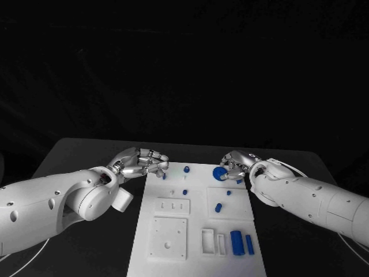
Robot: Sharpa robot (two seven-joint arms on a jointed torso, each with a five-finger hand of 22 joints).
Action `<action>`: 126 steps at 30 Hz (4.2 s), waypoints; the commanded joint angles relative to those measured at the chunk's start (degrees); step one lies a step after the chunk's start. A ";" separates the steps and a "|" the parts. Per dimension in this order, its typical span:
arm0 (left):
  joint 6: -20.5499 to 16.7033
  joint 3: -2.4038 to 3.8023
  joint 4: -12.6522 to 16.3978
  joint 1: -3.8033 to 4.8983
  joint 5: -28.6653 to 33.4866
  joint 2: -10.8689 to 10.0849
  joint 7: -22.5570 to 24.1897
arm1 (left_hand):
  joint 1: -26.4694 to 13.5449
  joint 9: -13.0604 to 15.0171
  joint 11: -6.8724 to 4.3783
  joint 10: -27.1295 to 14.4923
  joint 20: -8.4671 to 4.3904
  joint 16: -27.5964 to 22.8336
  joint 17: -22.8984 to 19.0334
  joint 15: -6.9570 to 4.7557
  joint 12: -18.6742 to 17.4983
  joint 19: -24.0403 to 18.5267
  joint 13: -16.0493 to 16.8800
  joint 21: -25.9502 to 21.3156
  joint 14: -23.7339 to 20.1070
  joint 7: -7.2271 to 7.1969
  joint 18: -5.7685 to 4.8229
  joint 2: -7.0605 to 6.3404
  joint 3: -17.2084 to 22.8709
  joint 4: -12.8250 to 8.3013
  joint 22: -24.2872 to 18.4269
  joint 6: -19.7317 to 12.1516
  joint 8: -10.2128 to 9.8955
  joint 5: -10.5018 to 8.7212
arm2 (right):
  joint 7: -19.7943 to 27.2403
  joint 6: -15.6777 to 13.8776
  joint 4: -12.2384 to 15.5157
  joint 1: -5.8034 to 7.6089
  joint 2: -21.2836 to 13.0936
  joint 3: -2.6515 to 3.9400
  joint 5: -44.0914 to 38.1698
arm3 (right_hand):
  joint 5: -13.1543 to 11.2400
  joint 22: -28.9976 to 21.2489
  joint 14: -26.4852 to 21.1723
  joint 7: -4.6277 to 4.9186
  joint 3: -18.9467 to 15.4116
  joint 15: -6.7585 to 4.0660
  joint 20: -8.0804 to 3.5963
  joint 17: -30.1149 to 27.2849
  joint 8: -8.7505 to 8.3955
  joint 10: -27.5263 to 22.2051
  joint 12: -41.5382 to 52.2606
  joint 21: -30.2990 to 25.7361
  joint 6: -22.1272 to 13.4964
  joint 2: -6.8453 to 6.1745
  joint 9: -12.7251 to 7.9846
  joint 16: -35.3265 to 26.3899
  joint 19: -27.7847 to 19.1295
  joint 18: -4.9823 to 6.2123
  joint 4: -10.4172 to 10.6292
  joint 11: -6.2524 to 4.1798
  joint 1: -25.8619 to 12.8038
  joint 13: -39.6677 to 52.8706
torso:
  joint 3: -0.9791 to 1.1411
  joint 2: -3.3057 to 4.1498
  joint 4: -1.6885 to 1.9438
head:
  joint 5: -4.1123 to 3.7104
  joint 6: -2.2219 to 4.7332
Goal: Assemble the parts on the task board
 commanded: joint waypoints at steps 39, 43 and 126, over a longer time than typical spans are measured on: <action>0.64 0.03 0.42 0.03 -0.34 -0.10 0.24 | 0.24 -0.03 0.24 0.08 -0.06 -0.43 0.28 -0.03 -0.73 0.09 0.05 -0.23 0.29 1.05 0.82 0.65 -0.38 0.18 -0.08 0.41 0.04 -0.23 | -1.02 -1.55 0.43 -0.25 0.28 -0.01 -10.05 | 11.19 0.75 0.17 -2.22 8.12 -1.76 -0.16 0.93 2.74 -0.52 -0.36 1.87 7.35 1.69 2.41 -1.08 -0.73 3.03 2.16 -1.97 -1.01 -0.26 | -0.01 -0.17 -0.11 | 0.27 -0.44; 0.60 0.03 0.37 0.03 -0.34 -0.12 0.25 | 0.23 -0.03 0.24 0.08 -0.06 -0.44 0.29 -0.03 -0.74 0.09 0.05 -0.23 0.29 1.05 0.82 0.67 -0.37 0.18 -0.08 0.41 0.03 -0.22 | -2.47 -4.35 2.28 -0.16 -0.31 0.00 -12.75 | 12.90 0.73 0.25 -2.39 8.30 -1.92 -0.13 0.99 2.87 -0.34 -0.41 1.98 7.80 1.76 2.57 -1.14 -0.60 3.03 2.33 -2.14 -1.28 -0.32 | -0.01 -0.23 -0.10 | 0.36 -0.41; -0.02 0.04 0.44 0.07 -0.33 0.84 0.02 | 0.47 -0.12 0.46 0.27 -0.11 -0.67 0.58 -0.08 -1.11 0.10 0.14 -0.26 0.43 1.31 0.84 0.97 -0.41 0.04 -0.09 0.43 -0.15 -0.23 | -9.86 -4.20 5.09 -0.84 11.08 -1.18 -21.73 | 6.06 0.33 0.77 -1.33 12.13 -0.97 0.57 0.88 -0.13 0.40 -1.60 2.03 5.04 -2.19 1.76 -2.41 -0.07 3.03 5.87 -1.14 -0.03 -1.01 | -0.18 -0.15 0.11 | 2.92 -0.38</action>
